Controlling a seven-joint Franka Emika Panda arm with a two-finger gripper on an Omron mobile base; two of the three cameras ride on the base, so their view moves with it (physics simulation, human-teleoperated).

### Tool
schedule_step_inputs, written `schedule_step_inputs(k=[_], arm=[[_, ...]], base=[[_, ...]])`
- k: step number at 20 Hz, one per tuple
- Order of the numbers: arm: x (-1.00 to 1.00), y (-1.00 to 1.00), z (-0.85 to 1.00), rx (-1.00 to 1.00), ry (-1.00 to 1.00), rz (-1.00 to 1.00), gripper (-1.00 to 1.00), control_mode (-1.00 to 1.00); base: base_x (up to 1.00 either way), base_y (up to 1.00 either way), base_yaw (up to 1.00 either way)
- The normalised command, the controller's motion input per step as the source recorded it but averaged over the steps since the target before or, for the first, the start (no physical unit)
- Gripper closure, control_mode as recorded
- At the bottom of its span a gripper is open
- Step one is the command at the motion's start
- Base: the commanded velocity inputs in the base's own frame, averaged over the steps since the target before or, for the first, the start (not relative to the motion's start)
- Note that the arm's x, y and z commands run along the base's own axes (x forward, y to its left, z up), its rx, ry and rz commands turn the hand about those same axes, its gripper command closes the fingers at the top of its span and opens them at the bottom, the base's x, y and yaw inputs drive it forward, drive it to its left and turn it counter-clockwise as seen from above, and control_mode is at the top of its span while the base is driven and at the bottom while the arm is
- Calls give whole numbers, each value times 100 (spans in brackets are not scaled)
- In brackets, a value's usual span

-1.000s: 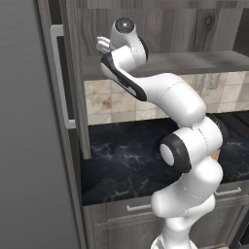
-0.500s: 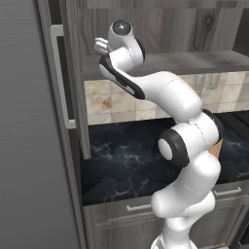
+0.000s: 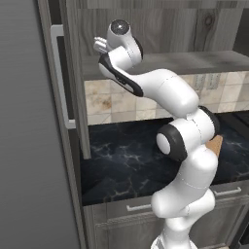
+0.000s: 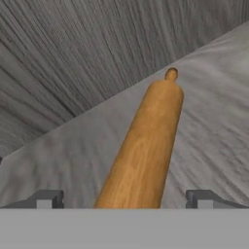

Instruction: Open the cabinet, retrieve the rolling pin, and place it next to the meat on the cutting board to prepare for tenderizing.

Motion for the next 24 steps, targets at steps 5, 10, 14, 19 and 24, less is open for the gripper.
schedule_step_inputs(k=[5, 10, 14, 19, 24], arm=[[14, 0, -2, 0, 2, -1, -100, -100], [10, 0, -4, 0, 2, -1, -100, -100], [2, 0, -5, 0, 2, 0, -100, -100], [1, 0, -1, 0, 1, -1, -100, -100], [0, 0, -6, 0, 0, -1, -100, -100]], base=[[0, 0, 0], [0, 0, 0], [0, 0, 0], [0, 0, 0], [0, 0, 0]])
